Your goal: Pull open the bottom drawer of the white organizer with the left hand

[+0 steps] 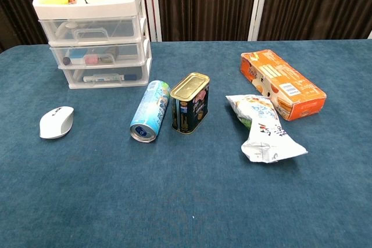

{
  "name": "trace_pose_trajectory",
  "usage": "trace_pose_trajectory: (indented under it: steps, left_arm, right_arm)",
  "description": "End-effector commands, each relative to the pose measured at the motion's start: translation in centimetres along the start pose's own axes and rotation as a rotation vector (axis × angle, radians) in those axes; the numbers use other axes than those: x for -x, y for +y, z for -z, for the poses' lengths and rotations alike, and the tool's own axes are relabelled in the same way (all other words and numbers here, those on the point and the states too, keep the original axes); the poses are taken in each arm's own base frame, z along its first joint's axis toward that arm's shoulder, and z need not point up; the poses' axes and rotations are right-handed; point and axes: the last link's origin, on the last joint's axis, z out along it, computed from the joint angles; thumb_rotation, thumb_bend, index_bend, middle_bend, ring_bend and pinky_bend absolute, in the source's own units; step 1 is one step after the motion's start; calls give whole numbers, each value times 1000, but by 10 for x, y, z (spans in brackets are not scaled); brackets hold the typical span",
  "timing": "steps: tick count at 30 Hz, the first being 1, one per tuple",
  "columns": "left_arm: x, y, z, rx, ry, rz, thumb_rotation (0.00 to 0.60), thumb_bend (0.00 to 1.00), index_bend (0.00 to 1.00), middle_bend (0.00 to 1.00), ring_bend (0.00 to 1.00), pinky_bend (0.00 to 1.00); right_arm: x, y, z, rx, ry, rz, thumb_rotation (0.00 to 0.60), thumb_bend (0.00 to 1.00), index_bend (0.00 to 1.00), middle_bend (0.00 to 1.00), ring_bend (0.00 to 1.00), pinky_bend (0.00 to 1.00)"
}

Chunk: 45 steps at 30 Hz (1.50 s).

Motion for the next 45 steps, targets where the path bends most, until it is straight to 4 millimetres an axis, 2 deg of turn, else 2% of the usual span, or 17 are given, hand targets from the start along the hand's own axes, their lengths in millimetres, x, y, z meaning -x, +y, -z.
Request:
trace_pose_trajectory:
  steps: [1, 12, 14, 17, 20, 22, 24, 28, 35, 41, 45]
  left_arm:
    - [0, 0, 0, 0, -1, 0, 600, 0, 41, 0, 0, 99]
    - [2, 1, -2, -9, -13, 11, 600, 0, 40, 0, 0, 108]
    - [2, 1, -3, -9, -15, 16, 600, 0, 40, 8, 0, 135]
    - [2, 4, -5, -8, -11, 39, 600, 73, 60, 93, 55, 239]
    - [2, 9, -9, 0, 9, 80, 600, 257, 97, 337, 295, 481]
    - [0, 17, -14, 4, 31, 141, 600, 392, 118, 610, 569, 676]
    - [1, 26, -21, -9, 30, 233, 600, 472, 127, 773, 729, 776]
    - [5, 44, -36, -85, -77, 439, 600, 551, 134, 927, 879, 876]
    - [5, 77, -82, -188, -206, 685, 600, 574, 134, 1000, 972, 943]
    - [4, 108, -119, -212, -279, 755, 600, 595, 134, 1000, 996, 956]
    - [11, 124, -137, -229, -315, 763, 600, 619, 133, 1000, 1000, 972]
  right_arm:
    - [1, 0, 0, 0, 1, -3, 600, 74, 0, 0, 0, 83]
    - [1, 1, -1, 10, -1, -15, 600, 74, 0, 0, 0, 82]
    - [1, 1, -2, 11, -4, -16, 600, 74, 0, 0, 0, 83]
    - [2, 1, -2, 14, -5, -15, 600, 74, 0, 0, 0, 82]
    - [2, 1, -2, 12, -5, -17, 600, 74, 0, 0, 0, 83]
    - [2, 1, -1, 13, -9, -22, 600, 75, 0, 0, 0, 95]
    - [1, 1, -1, 13, -9, -32, 600, 75, 0, 0, 0, 123]
    - [2, -1, 0, 2, -15, -36, 600, 75, 0, 0, 0, 145]
    - [2, -2, -1, -1, -21, -47, 600, 74, 0, 0, 0, 170]
    - [2, -2, -1, -5, -26, -56, 600, 75, 0, 0, 0, 182]
    - [2, -2, -2, -7, -30, -65, 600, 74, 0, 0, 0, 187]
